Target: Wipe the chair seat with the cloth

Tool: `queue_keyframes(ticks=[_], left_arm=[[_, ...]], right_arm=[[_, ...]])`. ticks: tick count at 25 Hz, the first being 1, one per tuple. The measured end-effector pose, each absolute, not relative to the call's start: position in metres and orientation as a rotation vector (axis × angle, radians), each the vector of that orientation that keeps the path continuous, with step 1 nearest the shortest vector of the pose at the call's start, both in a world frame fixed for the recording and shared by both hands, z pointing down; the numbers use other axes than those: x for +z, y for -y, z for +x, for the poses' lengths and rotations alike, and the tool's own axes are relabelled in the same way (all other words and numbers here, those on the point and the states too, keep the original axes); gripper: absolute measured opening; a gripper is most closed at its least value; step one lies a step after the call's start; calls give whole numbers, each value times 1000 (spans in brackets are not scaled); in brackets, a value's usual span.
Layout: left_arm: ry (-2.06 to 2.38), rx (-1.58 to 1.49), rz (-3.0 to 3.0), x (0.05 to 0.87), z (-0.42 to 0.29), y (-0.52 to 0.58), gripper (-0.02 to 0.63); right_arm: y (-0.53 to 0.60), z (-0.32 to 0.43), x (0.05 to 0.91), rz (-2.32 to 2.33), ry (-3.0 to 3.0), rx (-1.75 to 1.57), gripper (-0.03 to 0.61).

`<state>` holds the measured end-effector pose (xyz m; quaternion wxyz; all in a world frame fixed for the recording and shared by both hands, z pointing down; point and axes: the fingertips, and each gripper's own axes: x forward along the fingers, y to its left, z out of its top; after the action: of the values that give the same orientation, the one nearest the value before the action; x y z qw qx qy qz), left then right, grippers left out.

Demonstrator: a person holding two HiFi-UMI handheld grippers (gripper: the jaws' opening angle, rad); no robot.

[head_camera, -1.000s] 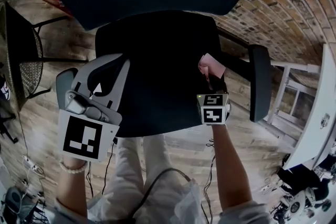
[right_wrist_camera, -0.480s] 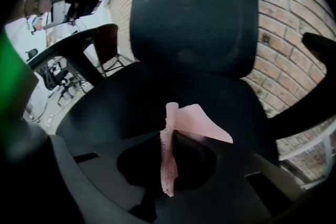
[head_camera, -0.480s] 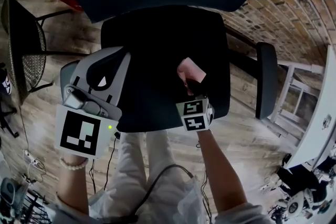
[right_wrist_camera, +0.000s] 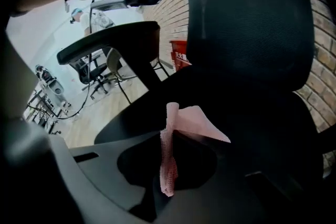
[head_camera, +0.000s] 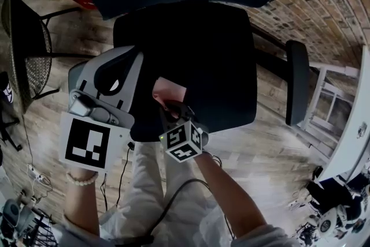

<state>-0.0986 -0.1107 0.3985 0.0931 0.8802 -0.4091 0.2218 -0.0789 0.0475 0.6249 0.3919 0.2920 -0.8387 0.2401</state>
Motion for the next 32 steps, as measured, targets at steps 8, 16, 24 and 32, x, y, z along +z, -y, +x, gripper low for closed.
queue_keyframes(ticks=[8,16,24,32], left_arm=[[1202,670,2619,399,-104,105,18],[1196,674,2624,398,-106,100,18],[1134,678,2659,400,-81,96,18],[1022,696,2719,401,-40,86,18]], right_arm=[[-77,-130,618,637,2187,614,54],[-85,-121,622,625,2170,586,54],[-73,-59,630,787,2074,585,55],[-66,35,632,988,1940,595,54]])
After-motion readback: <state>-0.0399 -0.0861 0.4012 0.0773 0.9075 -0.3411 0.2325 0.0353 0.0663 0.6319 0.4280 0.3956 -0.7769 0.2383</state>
